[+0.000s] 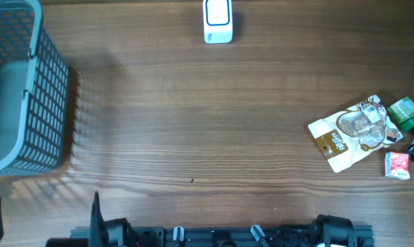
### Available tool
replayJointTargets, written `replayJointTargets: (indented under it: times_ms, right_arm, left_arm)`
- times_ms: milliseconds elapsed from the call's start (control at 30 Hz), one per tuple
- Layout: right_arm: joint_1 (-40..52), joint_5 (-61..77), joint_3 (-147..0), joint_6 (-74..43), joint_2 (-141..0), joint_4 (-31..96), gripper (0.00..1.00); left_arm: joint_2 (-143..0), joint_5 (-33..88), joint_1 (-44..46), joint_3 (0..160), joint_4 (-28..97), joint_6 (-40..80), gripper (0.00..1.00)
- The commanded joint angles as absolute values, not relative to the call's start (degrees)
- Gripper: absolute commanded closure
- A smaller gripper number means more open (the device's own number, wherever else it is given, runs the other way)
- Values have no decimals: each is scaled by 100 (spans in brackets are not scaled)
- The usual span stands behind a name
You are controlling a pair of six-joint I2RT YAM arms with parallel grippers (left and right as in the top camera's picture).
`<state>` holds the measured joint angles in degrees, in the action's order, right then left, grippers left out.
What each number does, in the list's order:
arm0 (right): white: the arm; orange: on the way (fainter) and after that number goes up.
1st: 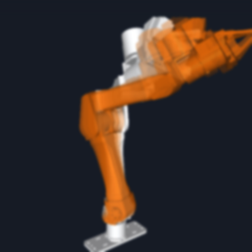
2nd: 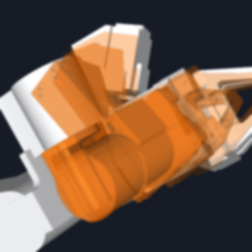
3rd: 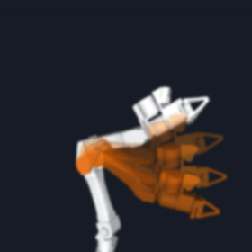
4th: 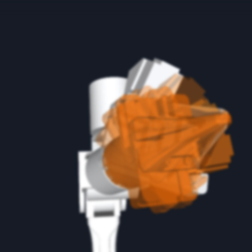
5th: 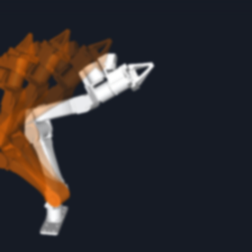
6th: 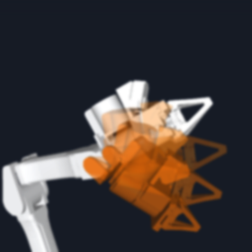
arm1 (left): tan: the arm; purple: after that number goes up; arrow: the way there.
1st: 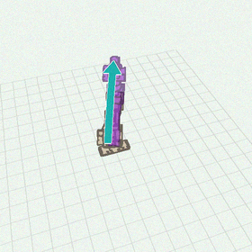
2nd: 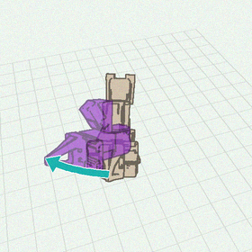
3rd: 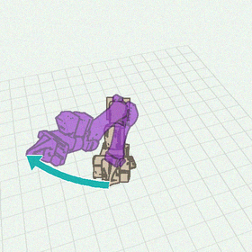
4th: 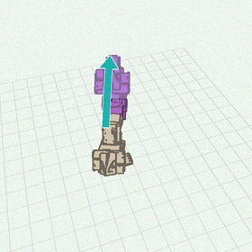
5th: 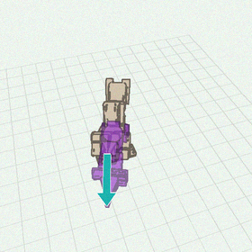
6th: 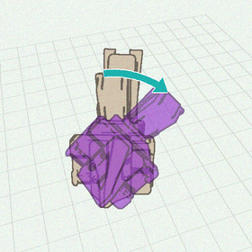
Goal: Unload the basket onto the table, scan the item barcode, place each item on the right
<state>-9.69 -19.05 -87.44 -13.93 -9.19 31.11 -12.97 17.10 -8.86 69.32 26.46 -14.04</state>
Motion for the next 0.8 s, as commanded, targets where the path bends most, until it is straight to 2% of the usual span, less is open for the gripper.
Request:
replayJointTargets:
  times_ms: [0, 300, 433, 567, 767]
  right_arm:
    - [-982, -1791, -8764, -1555, -235, 3142, 0]
    - [-886, -1789, -8739, -2764, -36, 3441, 0]
    - [-884, -1800, -8272, -3782, -36, 3229, 0]
    - [-884, -1424, -6984, -4810, -36, 2429, 0]
    - [-902, -75, -4407, -4263, -141, 248, 0]
  left_arm:
    - [-1092, 1839, -930, 6879, 2519, -1326, 0]
    - [-244, 1535, -930, 6775, 2707, -1326, 0]
    - [-73, 1433, -910, 6803, 2617, -1326, 0]
    - [-32, 1452, -913, 6532, 2097, -1326, 0]
    - [-32, 1433, -827, 5964, 1549, -1326, 0]
